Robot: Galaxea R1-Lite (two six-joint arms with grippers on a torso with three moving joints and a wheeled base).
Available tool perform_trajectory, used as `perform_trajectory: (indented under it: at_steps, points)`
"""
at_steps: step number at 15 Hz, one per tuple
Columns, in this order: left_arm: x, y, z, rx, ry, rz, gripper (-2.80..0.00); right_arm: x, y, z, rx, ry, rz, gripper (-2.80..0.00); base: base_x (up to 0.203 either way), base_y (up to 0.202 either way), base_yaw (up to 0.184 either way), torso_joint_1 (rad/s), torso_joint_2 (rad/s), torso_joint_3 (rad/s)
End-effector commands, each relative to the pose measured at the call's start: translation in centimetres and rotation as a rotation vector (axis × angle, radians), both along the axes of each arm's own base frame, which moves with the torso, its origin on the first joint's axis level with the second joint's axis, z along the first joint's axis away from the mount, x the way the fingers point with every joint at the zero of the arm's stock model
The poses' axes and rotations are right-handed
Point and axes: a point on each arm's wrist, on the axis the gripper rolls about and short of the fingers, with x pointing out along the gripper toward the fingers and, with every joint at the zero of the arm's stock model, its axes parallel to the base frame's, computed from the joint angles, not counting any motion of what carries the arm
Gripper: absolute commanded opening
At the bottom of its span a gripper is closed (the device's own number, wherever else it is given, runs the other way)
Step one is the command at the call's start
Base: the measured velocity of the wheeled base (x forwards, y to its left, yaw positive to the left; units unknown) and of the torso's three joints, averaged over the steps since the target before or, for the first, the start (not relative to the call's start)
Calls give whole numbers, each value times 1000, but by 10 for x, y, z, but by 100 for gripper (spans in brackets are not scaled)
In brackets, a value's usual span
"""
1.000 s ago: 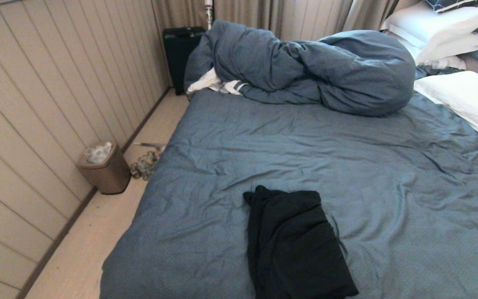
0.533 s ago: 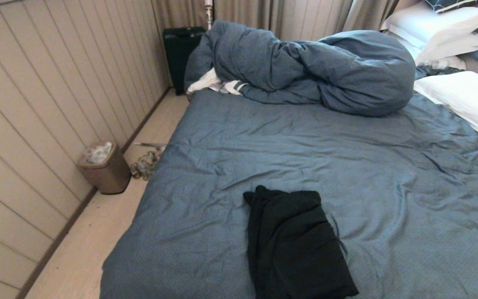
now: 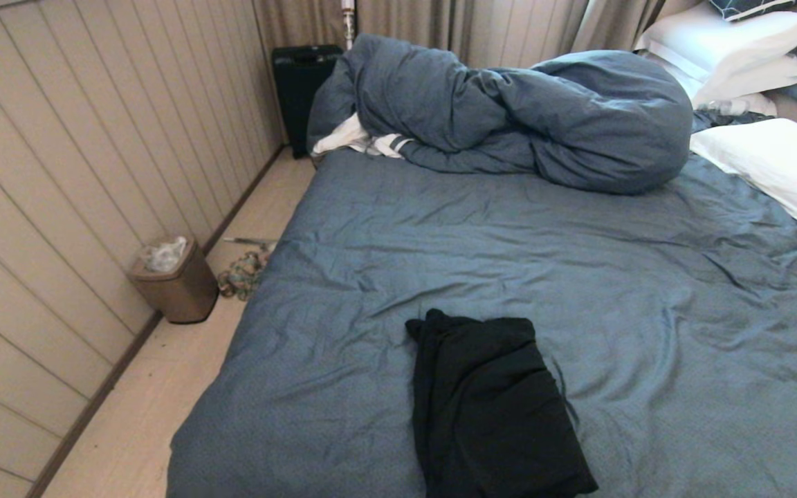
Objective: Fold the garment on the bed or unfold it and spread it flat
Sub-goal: Unford the black T-shirt
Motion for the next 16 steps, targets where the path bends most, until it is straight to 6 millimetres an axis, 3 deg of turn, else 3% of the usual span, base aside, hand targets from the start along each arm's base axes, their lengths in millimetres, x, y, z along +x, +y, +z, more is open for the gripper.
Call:
perform_trajectory:
  at_steps: [1,11,13,14,16]
  points:
    - [0,0,0,0,-3,0,-280,0,0,0,-1,2,0,-280,0,0,0,0,0,0]
    - [-1,0,1,6,1,-4,-280,-1,0,2,-13,-4,1,-280,0,0,0,0,0,0]
    - [-2,0,5,15,18,4,-280,-5,0,14,-14,21,3,-280,0,0,0,0,0,0]
    - [-5,0,18,14,4,3,-280,-9,0,28,-14,26,8,-280,0,0,0,0,0,0]
    - [-9,0,68,6,-12,1,-280,-13,1,69,-4,51,47,-280,0,0,0,0,0,0]
